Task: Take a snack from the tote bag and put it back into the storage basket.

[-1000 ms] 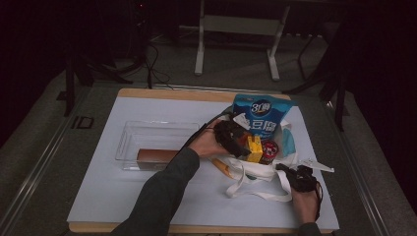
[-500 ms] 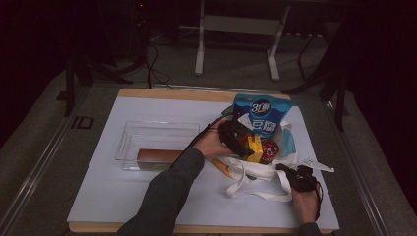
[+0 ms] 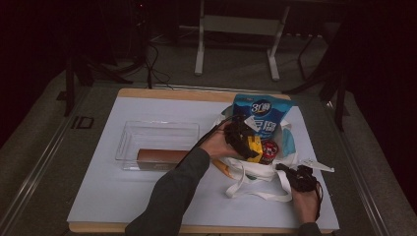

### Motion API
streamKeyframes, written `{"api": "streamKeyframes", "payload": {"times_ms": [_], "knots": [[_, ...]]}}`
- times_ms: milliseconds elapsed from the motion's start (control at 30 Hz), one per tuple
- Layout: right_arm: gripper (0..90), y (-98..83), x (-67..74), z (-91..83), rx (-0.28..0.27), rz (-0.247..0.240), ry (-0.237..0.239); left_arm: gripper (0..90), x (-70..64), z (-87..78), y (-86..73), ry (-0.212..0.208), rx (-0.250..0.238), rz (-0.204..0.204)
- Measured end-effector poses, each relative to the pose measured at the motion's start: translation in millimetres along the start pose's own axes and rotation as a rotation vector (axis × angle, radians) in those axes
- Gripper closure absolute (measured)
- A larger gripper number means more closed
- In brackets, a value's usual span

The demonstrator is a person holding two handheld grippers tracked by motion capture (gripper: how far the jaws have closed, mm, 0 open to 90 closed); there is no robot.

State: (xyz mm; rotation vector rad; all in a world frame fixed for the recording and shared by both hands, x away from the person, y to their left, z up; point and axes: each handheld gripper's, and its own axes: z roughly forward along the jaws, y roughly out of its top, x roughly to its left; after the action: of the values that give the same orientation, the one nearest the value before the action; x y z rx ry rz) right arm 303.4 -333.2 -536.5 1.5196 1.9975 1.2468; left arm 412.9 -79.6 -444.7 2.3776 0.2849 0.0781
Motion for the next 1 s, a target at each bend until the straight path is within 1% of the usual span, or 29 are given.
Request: {"api": "streamKeyframes", "payload": {"times_ms": [267,367,500,633,800,833,867,1000], "knots": [[80.9,0.1,-0.1,0.0,0.000,0.000,0.000,16.5,2.1,7.7,2.8,-0.029,-0.010,0.002],[80.9,0.1,-0.1,0.0,0.000,0.000,0.001,17.0,3.0,6.7,2.6,-0.027,-0.010,0.014],[80.9,0.0,-0.1,0.0,0.000,0.000,0.001,17.3,4.3,3.2,3.6,-0.027,-0.035,0.012],[80.9,0.0,-0.1,0.0,-0.001,-0.003,0.000,17.2,3.3,2.6,4.8,-0.025,-0.058,0.022],[80.9,0.0,-0.1,0.0,0.000,-0.001,0.000,17.3,2.0,4.9,6.6,-0.017,-0.074,0.040],[80.9,0.0,-0.1,0.0,-0.001,-0.001,0.000,17.3,1.8,5.4,7.1,-0.023,-0.080,0.037],[80.9,0.0,-0.1,0.0,0.000,-0.001,0.001,17.5,1.4,5.9,7.8,-0.020,-0.081,0.044],[80.9,0.0,-0.1,0.0,0.000,-0.001,0.001,17.5,-1.5,9.3,12.0,-0.024,-0.101,0.047]]}}
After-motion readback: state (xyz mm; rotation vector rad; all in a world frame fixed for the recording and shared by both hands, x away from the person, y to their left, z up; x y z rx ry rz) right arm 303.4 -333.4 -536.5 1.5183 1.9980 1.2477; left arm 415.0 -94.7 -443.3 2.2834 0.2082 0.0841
